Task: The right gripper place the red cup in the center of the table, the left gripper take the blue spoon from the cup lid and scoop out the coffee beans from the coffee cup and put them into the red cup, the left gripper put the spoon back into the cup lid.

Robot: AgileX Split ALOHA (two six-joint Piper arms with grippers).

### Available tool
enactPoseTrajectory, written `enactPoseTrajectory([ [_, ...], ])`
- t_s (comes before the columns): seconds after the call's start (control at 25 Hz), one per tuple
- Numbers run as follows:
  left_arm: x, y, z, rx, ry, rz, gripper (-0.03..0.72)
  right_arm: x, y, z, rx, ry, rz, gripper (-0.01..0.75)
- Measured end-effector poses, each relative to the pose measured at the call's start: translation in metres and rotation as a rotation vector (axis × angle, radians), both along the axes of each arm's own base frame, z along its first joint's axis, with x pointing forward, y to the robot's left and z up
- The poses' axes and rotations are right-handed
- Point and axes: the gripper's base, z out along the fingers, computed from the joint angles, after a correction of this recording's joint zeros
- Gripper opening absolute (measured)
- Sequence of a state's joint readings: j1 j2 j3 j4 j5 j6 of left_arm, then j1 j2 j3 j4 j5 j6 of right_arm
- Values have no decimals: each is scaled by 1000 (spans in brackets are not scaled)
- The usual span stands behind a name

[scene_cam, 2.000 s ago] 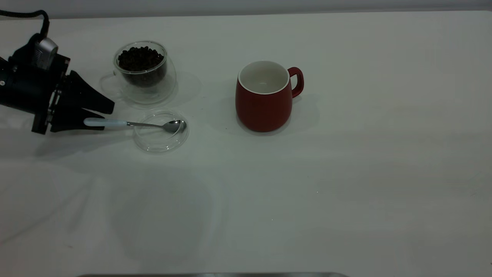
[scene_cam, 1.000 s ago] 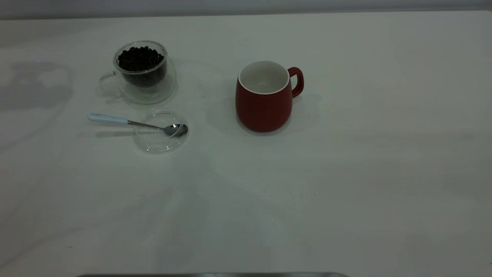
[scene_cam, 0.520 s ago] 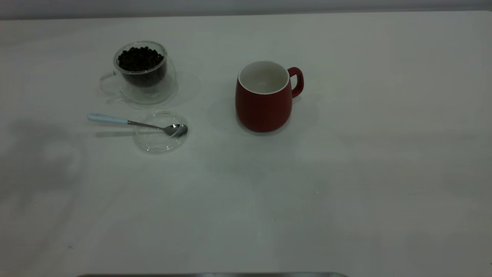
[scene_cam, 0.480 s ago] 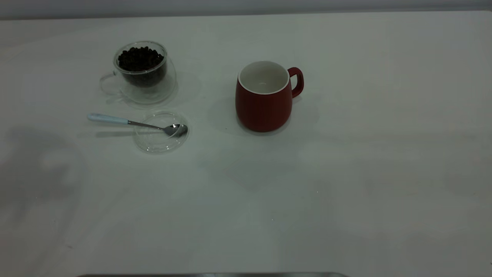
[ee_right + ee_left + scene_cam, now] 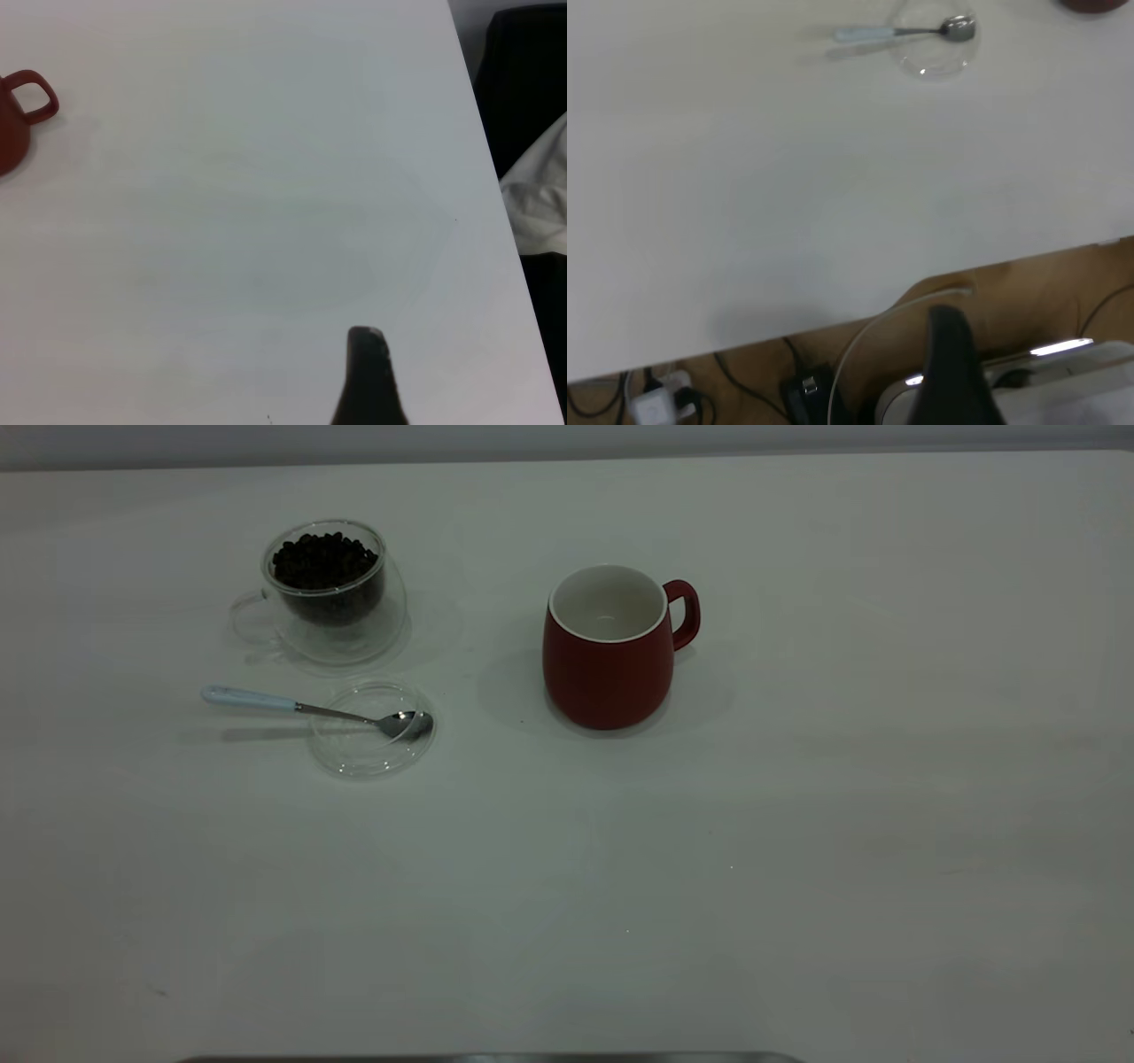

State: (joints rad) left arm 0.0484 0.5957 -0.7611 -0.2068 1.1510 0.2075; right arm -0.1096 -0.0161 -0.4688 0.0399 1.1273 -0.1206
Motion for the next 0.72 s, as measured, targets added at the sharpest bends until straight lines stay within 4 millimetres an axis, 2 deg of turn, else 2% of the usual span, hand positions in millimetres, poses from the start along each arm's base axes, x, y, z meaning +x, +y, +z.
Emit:
enactPoseTrajectory([
  [0.24,-17,0,-46,-17,40,40,563,0,0,0,0,0,0,591],
  [0.36,-24,0,-61,-7,54,32,563,0,0,0,0,0,0,591],
  [0.56,-32,0,-62,33,19,-29,563,0,0,0,0,0,0,591],
  [0.72,-38,1,-65,25,10,-14,563,0,0,0,0,0,0,591],
])
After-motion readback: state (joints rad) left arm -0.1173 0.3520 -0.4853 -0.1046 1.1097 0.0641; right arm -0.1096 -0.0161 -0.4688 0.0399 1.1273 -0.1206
